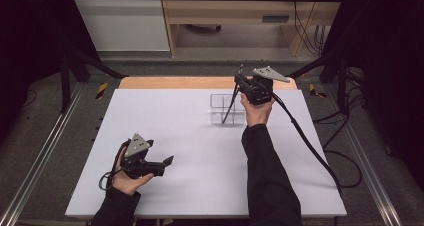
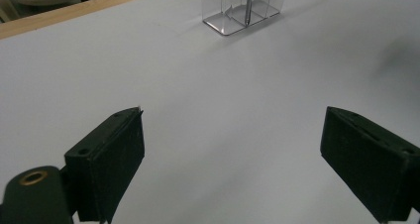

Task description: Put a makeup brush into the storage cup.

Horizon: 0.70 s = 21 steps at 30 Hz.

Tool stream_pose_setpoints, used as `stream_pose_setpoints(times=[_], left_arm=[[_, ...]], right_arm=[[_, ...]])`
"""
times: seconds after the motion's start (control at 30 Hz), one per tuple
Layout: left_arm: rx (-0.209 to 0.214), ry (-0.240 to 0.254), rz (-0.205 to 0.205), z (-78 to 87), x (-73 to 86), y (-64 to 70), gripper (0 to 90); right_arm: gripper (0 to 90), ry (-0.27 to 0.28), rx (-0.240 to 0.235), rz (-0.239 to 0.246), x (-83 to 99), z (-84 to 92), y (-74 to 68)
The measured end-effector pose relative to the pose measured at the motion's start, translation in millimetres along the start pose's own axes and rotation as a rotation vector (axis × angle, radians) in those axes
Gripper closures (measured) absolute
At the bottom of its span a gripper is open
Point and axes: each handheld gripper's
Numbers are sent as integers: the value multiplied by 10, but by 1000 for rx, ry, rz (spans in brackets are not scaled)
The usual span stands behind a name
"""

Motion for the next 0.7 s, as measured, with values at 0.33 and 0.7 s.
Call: stream_pose_setpoints(times=[0.33,0.7], left_arm=[[7,-11,1,-31,10,7,89],[10,-8,-2,-25,3,18,89]], right_arm=[[841,-3,19,7,50,-117,27],[840,-23,25,25,162,-232,26]])
Point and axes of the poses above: each handheld gripper's, and its own axes: z roughly backward along the jaws, x roughly out of its underside, y roughly to its right, and after that the axes turned 7 degrees about -z, right-handed
